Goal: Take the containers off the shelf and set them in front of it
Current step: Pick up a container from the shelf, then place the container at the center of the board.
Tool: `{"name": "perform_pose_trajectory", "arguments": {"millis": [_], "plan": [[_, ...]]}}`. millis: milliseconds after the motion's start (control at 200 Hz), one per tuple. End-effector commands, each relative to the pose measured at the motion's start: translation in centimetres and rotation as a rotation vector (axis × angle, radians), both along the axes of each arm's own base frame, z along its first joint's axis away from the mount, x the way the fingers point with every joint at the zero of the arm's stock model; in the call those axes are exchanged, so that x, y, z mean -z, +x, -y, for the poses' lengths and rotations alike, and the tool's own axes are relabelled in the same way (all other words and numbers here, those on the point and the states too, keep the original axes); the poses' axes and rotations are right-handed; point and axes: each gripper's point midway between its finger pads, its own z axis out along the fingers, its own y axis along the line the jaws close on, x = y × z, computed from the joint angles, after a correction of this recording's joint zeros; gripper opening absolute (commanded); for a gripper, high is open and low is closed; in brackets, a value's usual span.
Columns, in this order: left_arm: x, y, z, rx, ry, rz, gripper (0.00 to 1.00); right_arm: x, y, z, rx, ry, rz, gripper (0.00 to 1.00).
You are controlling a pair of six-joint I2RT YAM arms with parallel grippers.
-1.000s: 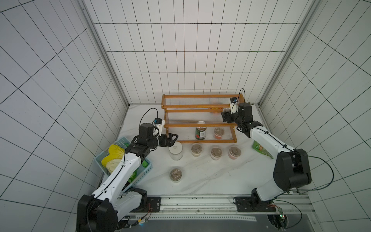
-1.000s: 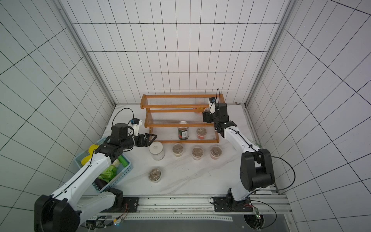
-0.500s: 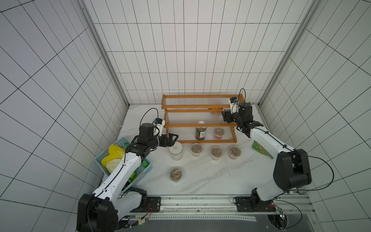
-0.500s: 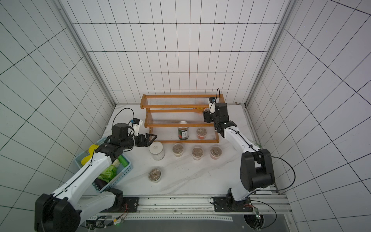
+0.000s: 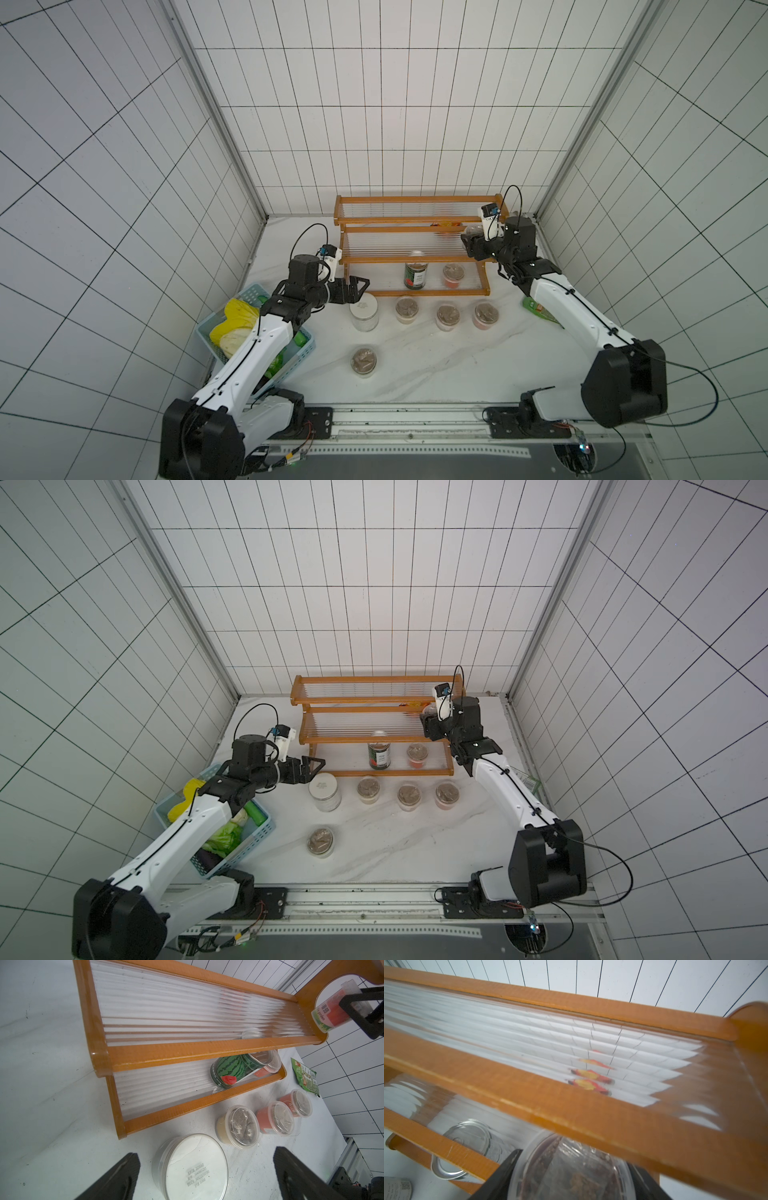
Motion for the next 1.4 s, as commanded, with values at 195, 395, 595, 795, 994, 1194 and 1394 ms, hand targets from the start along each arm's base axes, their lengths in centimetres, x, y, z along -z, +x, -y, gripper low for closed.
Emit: {"name": "perform_pose_trajectory", "arguments": {"millis": [195, 395, 595, 795, 994, 1194, 1394], "plan": [[-1.4, 0.8, 0.2, 0.012, -0.01, 0.05, 0.98, 0.4, -8.8, -4.9, -0.241, -0.012, -0.05, 0.6], [-1.2, 0.9, 0.3, 0.014, -0.01, 0.043, 0.99, 2.0, -17.2, -10.7, -0.474, 0.028, -0.054, 0.6], [-1.2, 1.0, 0.3, 0.015, -0.011, 0.041, 0.98, 6.1, -25.1, -14.6, -0.666, 0.005, -0.086, 0.61], [-1.4, 1.0, 0.5, 0.023, -0.017, 0.042, 0.98, 11.4, -28.1, -16.2, -0.791, -0.048, -0.123, 0.62], [-1.9, 0.8, 0.8, 0.037, -0.035, 0.046, 0.99, 14.7, -28.4, -17.6, -0.848, -0.06, -0.136, 0.62], [-1.8, 0.5, 0.7, 0.037, -0.029, 0.044, 0.99, 16.3, -29.9, -17.8, -0.891, -0.065, -0.168, 0.63], [-1.4, 0.6, 0.7, 0.038, -0.028, 0.032, 0.99, 18.6, -31.4, -17.0, -0.9, -0.121, -0.207, 0.68]]}}
